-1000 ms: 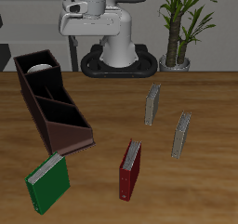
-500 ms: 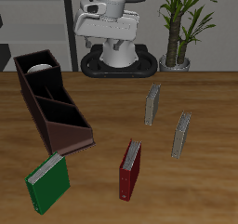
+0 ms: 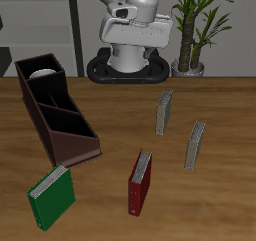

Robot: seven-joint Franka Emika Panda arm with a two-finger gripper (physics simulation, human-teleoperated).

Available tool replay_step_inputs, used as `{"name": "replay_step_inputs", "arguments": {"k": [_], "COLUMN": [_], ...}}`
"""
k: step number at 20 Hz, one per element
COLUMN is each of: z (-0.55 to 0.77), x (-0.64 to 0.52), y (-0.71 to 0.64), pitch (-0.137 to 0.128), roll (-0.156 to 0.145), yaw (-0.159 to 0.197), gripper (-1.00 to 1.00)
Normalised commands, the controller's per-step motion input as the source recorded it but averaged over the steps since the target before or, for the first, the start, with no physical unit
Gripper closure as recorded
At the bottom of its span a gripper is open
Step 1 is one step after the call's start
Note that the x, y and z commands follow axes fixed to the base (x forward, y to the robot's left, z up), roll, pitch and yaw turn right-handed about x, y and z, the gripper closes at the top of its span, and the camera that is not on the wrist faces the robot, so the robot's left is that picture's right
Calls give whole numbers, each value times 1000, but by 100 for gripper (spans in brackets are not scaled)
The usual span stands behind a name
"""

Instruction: Place the white-yellow mug into the right desk caddy's right compartment and place the left yellow book into the right desk caddy's back compartment

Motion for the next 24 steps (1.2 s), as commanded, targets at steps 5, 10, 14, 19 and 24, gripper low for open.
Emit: {"name": "replay_step_inputs", "arguments": {"k": [5,10,14,19,24], "z": [92,37,147,64,-53], "x": [302,323,284,304,290], "y": [426,373,169,214,252], "pitch": [-30,10,-21,28,-22], "roll": [6,63,52,121,112], "yaw": [-13,-39,-27,-57,-14], "gripper": [-100,-100,-100,-100,-100]}}
